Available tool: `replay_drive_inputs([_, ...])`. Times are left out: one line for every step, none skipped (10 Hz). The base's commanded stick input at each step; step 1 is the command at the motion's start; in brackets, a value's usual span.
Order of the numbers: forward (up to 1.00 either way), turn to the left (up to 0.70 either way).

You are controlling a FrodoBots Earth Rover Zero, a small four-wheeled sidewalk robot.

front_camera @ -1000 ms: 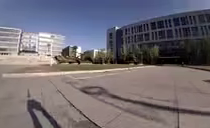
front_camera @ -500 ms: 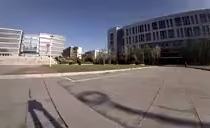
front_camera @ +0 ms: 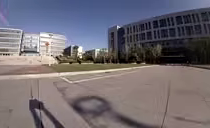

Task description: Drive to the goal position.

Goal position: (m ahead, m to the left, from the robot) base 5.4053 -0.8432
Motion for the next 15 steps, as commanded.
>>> replay_drive_inputs([0.7,0.0])
replay_drive_inputs([0.7,0.0])
replay_drive_inputs([0.7,0.0])
replay_drive_inputs([0.7,0.0])
replay_drive_inputs([0.7,0.0])
replay_drive_inputs([0.7,0.0])
replay_drive_inputs([0.7,0.0])
replay_drive_inputs([0.7,0.0])
replay_drive_inputs([0.7,0.0])
replay_drive_inputs([0.7,0.0])
replay_drive_inputs([0.7,0.0])
replay_drive_inputs([0.7,0.0])
replay_drive_inputs([0.7,0.0])
replay_drive_inputs([0.7,0.0])
replay_drive_inputs([0.7,0.0])
